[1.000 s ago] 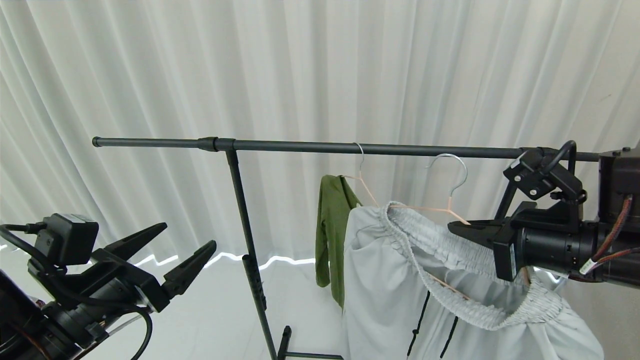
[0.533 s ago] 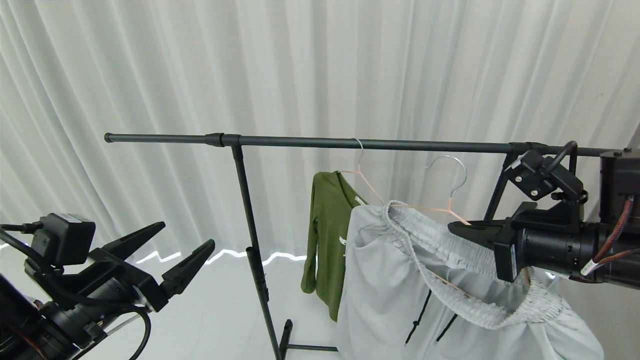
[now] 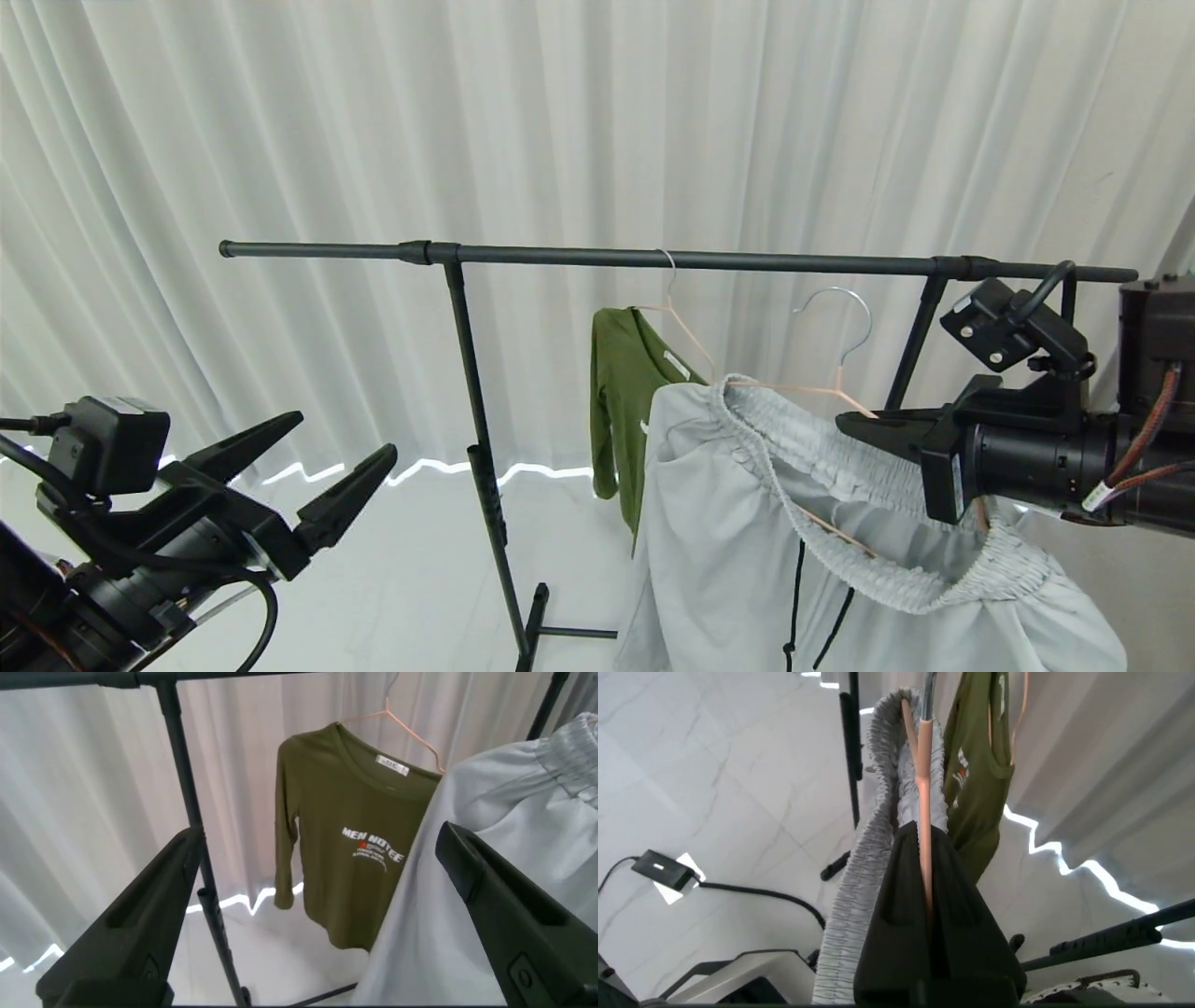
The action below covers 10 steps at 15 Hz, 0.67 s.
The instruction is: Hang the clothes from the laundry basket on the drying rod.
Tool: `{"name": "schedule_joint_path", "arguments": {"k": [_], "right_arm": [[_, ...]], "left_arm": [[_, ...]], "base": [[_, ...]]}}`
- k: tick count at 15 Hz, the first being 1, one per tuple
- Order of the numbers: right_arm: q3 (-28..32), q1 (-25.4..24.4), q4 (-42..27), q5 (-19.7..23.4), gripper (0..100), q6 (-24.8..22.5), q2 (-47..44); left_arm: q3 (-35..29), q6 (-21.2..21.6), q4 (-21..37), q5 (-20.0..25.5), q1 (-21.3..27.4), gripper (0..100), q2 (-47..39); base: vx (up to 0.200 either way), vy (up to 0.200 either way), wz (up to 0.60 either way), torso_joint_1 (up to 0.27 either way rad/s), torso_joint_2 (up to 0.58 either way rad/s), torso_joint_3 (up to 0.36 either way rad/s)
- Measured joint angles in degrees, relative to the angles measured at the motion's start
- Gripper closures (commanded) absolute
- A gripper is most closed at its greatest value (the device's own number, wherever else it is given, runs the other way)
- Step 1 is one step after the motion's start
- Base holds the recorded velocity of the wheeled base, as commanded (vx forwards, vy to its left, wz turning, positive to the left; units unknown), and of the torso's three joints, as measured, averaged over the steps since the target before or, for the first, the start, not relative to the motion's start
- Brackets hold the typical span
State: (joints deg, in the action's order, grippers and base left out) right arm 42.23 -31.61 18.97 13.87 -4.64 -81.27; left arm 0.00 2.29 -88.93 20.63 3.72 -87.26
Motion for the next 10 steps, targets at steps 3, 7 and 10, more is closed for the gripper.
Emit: {"name": "schedule_joint_path", "arguments": {"k": [3,7,10], "right_arm": [[-0.6,1.5,0.0,-2.9,100,0.1,0.1],[-2.3,7.6,-0.5,-3.3,100,1.6,1.6],[-2.1,12.2,-3.3,-3.4,100,1.8,3.2]], "left_arm": [[0.0,0.1,0.0,-2.0,-0.1,0,0.0],[0.0,0.4,0.0,-2.4,0.0,0,-0.1],[0.0,1.0,0.0,-2.4,0.0,0,-0.4]], "base": [[0.000,0.000,0.00,0.000,0.00,0.000],[0.000,0.000,0.00,0.000,0.00,0.000],[0.000,0.000,0.00,0.000,0.00,0.000]]}}
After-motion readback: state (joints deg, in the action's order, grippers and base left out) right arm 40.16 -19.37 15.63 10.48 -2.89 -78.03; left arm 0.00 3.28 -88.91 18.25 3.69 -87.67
